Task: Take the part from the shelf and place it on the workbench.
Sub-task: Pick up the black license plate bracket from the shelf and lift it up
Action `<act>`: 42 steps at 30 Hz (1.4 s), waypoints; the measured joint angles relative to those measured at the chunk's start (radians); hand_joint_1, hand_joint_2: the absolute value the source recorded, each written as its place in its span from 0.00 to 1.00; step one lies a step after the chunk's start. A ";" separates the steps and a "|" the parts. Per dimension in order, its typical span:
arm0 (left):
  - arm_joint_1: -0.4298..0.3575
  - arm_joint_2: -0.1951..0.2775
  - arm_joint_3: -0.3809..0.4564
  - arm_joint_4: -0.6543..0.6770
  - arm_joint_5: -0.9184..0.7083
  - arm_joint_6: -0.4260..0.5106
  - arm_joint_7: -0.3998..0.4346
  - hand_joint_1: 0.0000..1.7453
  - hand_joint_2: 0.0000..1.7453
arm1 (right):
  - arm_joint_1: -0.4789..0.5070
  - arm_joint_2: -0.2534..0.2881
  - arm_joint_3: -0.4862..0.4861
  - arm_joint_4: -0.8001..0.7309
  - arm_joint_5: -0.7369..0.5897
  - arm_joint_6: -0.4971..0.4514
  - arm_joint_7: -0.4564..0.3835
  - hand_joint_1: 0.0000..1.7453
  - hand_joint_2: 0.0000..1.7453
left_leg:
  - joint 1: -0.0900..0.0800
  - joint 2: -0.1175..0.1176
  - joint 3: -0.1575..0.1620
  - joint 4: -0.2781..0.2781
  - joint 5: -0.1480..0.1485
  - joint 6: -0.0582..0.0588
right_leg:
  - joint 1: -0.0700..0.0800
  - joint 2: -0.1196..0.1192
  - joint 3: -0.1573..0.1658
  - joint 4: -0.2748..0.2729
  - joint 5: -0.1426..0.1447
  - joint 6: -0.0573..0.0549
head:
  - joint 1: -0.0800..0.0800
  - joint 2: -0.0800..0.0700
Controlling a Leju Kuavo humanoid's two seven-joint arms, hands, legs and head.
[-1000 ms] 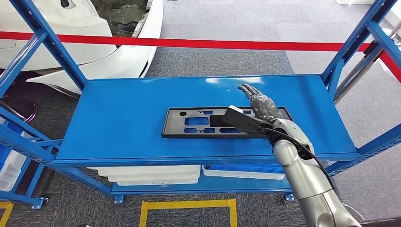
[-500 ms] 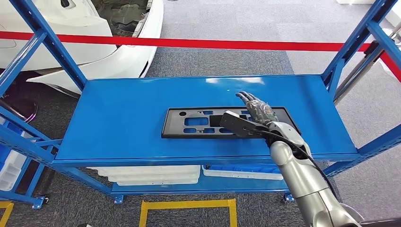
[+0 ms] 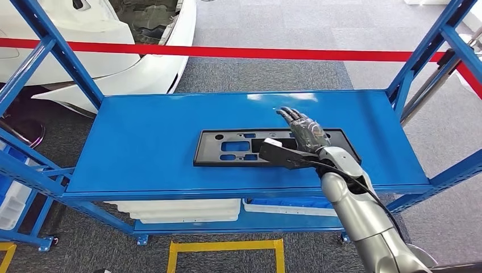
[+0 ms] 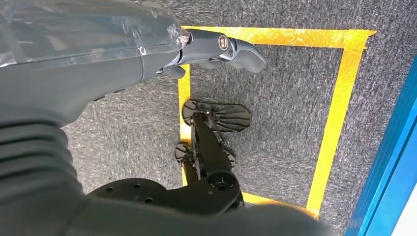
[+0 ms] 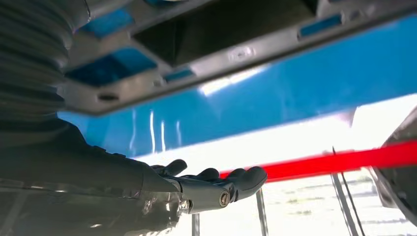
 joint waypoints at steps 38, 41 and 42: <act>0.000 -0.003 0.000 0.000 -0.012 0.001 0.015 0.00 0.00 | 0.089 0.084 0.067 -0.418 -0.242 0.134 0.151 0.00 1.00 | 0.000 0.000 0.002 -0.001 0.000 0.000 | 0.000 0.000 0.002 0.000 -0.001 -0.001 | 0.000 0.000; 0.000 -0.003 0.000 0.000 -0.011 0.001 0.015 0.00 0.00 | 0.099 0.086 0.077 -0.443 -0.268 0.150 0.176 0.00 1.00 | 0.000 0.000 0.002 -0.001 0.000 0.000 | 0.000 0.000 0.002 0.000 -0.001 -0.001 | 0.000 0.000; 0.000 -0.003 0.000 0.000 -0.011 0.001 0.015 0.00 0.00 | 0.102 0.086 0.082 -0.449 -0.274 0.161 0.189 0.00 1.00 | 0.000 0.000 0.002 -0.001 0.000 0.000 | 0.000 0.000 0.002 0.000 -0.001 -0.001 | 0.000 0.000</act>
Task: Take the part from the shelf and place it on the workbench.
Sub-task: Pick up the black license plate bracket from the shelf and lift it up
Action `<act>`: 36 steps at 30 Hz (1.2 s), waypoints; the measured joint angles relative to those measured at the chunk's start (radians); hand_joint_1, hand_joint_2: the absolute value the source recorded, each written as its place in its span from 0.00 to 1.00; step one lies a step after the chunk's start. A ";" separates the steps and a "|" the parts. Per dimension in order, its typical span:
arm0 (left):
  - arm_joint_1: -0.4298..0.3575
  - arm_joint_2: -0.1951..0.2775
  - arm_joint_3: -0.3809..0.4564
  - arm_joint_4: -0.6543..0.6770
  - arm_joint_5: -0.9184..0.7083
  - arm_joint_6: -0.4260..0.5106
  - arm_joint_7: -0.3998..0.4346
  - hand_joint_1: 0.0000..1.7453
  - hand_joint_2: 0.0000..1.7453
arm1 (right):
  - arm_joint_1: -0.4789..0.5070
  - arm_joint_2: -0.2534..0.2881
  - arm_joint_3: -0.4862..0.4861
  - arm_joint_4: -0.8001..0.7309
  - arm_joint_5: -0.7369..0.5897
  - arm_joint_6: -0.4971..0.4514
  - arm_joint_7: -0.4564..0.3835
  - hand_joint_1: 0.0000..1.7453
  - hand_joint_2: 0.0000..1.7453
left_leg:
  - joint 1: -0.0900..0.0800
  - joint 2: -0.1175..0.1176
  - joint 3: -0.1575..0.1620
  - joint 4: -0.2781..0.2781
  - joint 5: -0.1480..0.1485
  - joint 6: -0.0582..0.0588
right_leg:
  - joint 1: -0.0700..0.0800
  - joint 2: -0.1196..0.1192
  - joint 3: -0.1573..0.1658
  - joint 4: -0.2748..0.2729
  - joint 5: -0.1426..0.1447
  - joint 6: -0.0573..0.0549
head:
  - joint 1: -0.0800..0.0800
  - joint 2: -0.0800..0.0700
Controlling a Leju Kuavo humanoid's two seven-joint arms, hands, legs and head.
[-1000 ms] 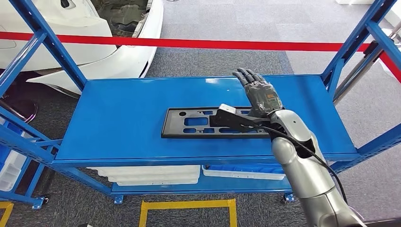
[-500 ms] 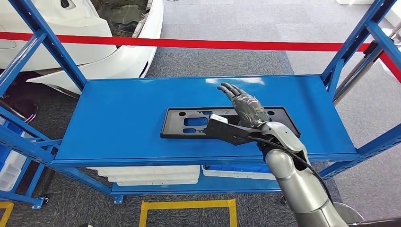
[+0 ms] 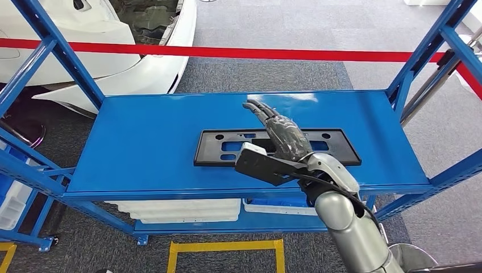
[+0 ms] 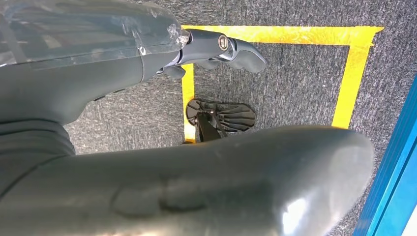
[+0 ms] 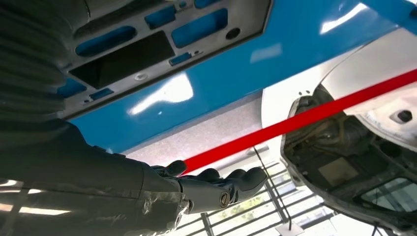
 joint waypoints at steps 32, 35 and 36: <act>-0.013 0.000 0.000 0.000 -0.010 -0.001 0.012 0.00 1.00 | 0.103 -0.168 0.050 0.136 0.127 0.005 0.144 0.00 1.00 | 0.000 0.000 0.001 0.000 -0.001 -0.002 | 0.000 0.001 0.000 -0.001 0.000 0.000 | 0.000 0.000; -0.012 0.000 0.000 0.000 -0.006 -0.001 0.012 0.00 1.00 | 0.101 -0.188 0.038 0.142 0.151 -0.001 0.139 0.00 1.00 | 0.000 0.000 0.001 0.000 -0.001 -0.002 | 0.000 0.000 0.000 -0.001 0.000 0.000 | 0.000 0.000; -0.011 0.000 0.000 0.000 -0.004 -0.001 0.010 0.00 1.00 | 0.100 -0.195 0.034 0.144 0.161 -0.002 0.136 0.00 1.00 | 0.000 0.000 0.001 0.000 -0.001 -0.002 | 0.000 0.000 0.000 -0.001 0.000 0.000 | 0.000 0.000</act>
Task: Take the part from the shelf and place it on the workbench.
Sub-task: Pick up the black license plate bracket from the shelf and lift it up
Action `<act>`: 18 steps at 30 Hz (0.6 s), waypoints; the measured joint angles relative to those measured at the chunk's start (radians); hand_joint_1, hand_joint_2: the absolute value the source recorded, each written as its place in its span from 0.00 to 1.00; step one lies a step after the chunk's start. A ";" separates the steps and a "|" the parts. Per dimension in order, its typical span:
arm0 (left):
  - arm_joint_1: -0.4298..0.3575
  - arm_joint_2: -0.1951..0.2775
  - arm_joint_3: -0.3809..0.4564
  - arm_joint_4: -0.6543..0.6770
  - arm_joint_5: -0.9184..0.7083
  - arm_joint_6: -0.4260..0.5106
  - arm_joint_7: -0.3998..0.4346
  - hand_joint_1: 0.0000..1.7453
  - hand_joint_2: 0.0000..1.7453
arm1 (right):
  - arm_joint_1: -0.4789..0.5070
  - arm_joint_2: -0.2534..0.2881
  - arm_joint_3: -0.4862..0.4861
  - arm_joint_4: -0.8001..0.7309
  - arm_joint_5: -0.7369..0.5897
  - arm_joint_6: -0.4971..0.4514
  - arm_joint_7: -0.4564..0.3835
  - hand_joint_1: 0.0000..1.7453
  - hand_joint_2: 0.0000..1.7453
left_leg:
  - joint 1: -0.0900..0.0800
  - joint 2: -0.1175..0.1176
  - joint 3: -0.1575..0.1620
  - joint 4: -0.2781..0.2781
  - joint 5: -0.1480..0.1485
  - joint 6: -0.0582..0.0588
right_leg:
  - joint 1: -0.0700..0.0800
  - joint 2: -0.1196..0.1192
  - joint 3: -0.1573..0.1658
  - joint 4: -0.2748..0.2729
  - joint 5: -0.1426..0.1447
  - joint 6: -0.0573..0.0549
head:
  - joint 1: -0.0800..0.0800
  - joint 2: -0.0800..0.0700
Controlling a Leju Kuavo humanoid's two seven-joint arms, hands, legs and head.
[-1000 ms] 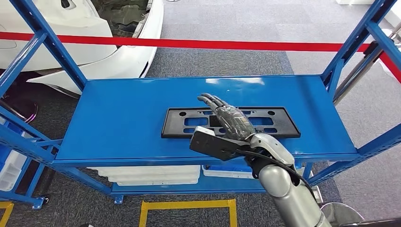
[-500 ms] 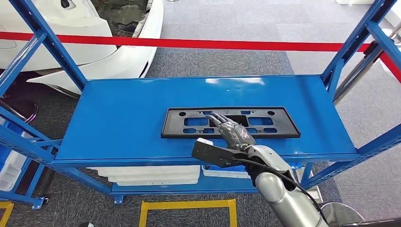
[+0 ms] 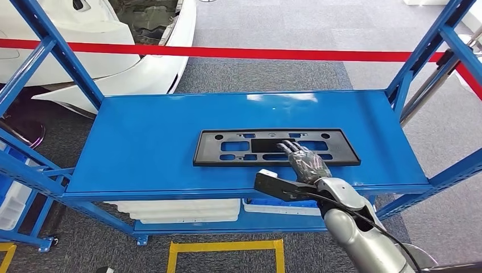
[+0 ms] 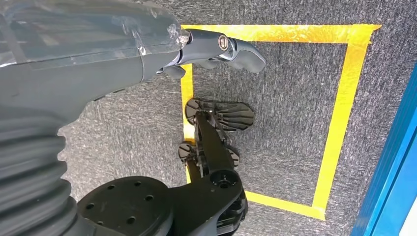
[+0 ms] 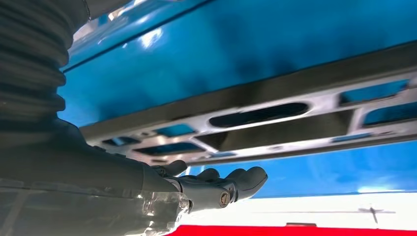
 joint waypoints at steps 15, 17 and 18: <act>0.007 0.000 0.000 0.000 -0.006 -0.006 -0.012 0.00 1.00 | -0.023 -0.074 -0.082 0.024 0.155 0.000 -0.057 0.00 1.00 | 0.000 0.000 0.000 0.000 0.000 0.000 | 0.000 0.000 0.000 0.000 0.000 0.000 | 0.000 0.000; 0.007 0.000 0.000 0.000 -0.006 -0.006 -0.012 0.00 1.00 | -0.025 -0.080 -0.092 0.031 0.165 -0.001 -0.070 0.00 1.00 | 0.000 0.000 0.000 0.000 0.000 0.000 | 0.000 0.000 0.000 0.000 0.000 0.000 | 0.000 0.000; 0.007 0.000 0.000 0.000 -0.005 -0.006 -0.012 0.00 1.00 | -0.025 -0.082 -0.096 0.037 0.171 -0.004 -0.079 0.00 1.00 | 0.000 0.000 0.000 0.000 0.000 0.000 | 0.000 0.000 0.000 0.000 0.000 0.000 | 0.000 0.000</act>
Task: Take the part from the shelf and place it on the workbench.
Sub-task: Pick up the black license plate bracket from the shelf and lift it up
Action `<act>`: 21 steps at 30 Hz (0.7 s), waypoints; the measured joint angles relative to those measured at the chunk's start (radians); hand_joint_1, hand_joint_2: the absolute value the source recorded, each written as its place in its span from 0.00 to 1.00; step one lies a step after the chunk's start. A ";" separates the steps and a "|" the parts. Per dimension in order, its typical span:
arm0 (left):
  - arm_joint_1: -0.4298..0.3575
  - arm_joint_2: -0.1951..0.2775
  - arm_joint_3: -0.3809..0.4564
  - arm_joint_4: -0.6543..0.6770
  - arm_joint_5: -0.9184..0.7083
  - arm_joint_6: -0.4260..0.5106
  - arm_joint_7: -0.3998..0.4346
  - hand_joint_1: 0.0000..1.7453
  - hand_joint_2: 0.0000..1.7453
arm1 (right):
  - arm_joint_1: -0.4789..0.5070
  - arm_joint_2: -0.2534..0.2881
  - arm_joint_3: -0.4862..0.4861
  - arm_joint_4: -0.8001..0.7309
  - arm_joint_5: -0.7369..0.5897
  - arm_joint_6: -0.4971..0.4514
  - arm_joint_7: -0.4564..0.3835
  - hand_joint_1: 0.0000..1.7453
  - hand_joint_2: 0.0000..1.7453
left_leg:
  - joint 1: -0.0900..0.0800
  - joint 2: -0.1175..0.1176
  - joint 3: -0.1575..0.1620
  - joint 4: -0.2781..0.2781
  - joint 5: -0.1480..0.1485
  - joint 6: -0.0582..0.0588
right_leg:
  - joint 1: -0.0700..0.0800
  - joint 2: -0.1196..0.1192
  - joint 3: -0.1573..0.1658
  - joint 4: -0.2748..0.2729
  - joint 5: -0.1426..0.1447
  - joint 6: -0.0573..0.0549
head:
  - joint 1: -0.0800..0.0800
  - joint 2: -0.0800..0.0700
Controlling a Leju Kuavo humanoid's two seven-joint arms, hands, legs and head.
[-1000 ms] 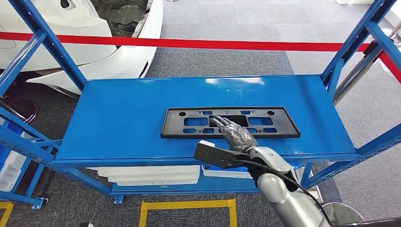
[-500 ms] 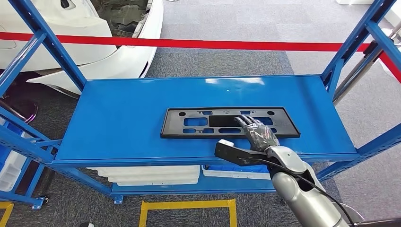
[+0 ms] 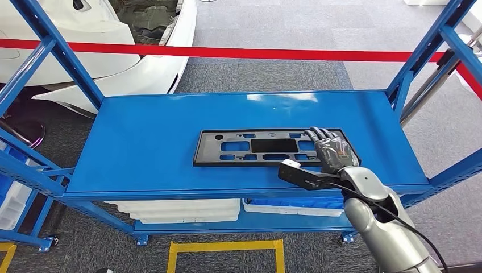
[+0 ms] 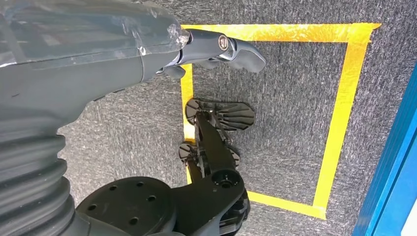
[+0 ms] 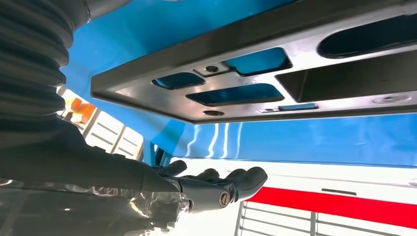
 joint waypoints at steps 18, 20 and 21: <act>-0.013 0.000 0.000 0.000 -0.011 -0.001 0.001 0.00 1.00 | -0.042 0.006 -0.042 0.239 0.034 -0.143 -0.095 0.00 1.00 | 0.000 0.000 0.000 0.000 0.000 0.000 | 0.000 0.000 0.000 0.000 0.000 0.000 | 0.000 0.000; -0.014 0.000 0.000 0.000 -0.011 -0.001 0.001 0.00 1.00 | -0.050 0.010 -0.043 0.261 0.047 -0.162 -0.109 0.00 1.00 | 0.000 0.000 0.000 0.000 0.000 0.000 | 0.000 0.000 0.000 0.000 0.000 0.000 | 0.000 0.000; -0.014 0.000 0.000 0.000 -0.011 -0.001 0.000 0.00 1.00 | -0.056 0.012 -0.043 0.272 0.053 -0.173 -0.117 0.00 1.00 | 0.000 0.000 0.000 0.000 0.000 0.000 | 0.000 0.000 0.000 0.000 0.000 0.000 | 0.000 0.000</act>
